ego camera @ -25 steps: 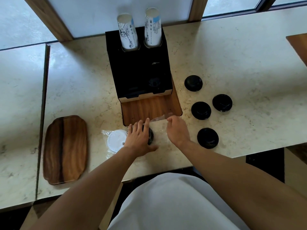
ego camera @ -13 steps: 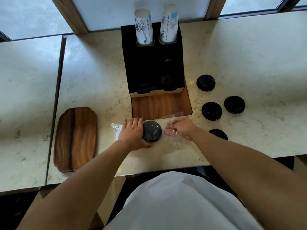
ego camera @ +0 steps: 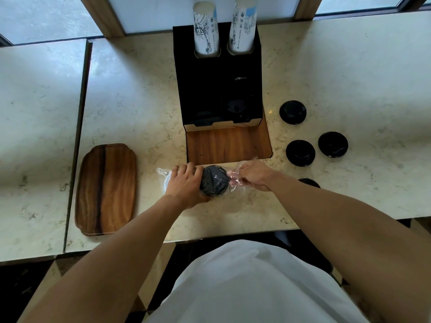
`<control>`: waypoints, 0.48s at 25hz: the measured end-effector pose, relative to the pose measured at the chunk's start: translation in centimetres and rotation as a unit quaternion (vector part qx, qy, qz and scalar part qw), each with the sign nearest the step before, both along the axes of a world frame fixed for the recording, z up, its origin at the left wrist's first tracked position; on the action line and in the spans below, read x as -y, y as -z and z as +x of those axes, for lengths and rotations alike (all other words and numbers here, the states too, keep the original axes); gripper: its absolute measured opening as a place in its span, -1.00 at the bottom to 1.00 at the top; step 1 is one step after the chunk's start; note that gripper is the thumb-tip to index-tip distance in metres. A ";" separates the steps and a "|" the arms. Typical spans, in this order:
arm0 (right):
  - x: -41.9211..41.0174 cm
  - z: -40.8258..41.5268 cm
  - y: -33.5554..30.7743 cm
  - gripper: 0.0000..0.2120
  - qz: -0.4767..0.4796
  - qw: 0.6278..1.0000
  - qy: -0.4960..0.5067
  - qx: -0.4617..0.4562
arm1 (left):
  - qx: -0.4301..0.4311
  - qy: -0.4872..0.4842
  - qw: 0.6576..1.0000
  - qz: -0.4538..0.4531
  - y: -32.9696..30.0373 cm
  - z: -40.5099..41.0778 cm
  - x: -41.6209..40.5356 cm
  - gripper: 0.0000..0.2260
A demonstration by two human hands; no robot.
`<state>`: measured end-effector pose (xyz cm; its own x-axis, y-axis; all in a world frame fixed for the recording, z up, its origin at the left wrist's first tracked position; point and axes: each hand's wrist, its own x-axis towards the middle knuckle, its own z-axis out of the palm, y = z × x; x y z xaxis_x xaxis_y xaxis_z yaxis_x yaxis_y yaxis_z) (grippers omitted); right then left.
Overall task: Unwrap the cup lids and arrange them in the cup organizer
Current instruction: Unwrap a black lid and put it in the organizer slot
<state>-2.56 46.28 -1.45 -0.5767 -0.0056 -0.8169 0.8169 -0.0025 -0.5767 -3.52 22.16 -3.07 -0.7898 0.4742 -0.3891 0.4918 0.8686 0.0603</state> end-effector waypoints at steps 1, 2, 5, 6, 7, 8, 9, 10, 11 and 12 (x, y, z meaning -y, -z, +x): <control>0.0 0.0 0.1 -0.90 0.012 1.000 -0.014 -0.007 | -0.001 0.000 1.000 0.001 0.1 -0.1 0.1 -0.06; 0.0 0.0 0.3 -0.86 0.026 0.999 -0.032 -0.014 | -0.003 0.000 1.000 0.001 0.2 -0.1 0.1 -0.07; 0.1 0.2 0.2 -0.87 0.052 0.994 -0.097 -0.026 | -0.008 -0.003 1.000 0.003 0.5 0.0 0.3 -0.08; 0.2 0.3 0.0 -0.84 0.051 0.991 -0.115 -0.033 | -0.010 -0.006 1.000 0.007 0.6 0.1 0.4 -0.08; 0.4 0.3 -0.1 -0.79 0.044 0.991 -0.121 -0.037 | -0.012 -0.010 1.000 0.013 0.7 0.1 0.5 -0.09; 0.5 0.2 0.0 -0.74 0.032 0.992 -0.118 -0.034 | -0.014 -0.013 1.000 0.020 0.8 0.2 0.7 -0.10; 0.6 0.1 0.2 -0.72 0.027 0.993 -0.114 -0.030 | -0.015 -0.015 0.999 0.024 0.8 0.2 0.8 -0.10; 0.7 0.0 0.2 -0.74 0.033 0.992 -0.118 -0.028 | -0.016 -0.016 0.999 0.027 0.8 0.2 0.8 -0.11; 0.7 0.1 0.2 -0.75 0.045 0.990 -0.129 -0.028 | -0.018 -0.016 0.999 0.027 0.9 0.2 0.9 -0.11; 0.8 0.1 0.1 -0.76 0.056 0.988 -0.140 -0.033 | -0.021 -0.016 0.999 0.027 0.9 0.3 0.9 -0.12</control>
<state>-2.46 45.47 -1.59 -0.6172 -0.0833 -0.7824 0.7375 0.2852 -0.6122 -3.25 21.27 -3.96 -0.8203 0.4673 -0.3298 0.4664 0.8802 0.0871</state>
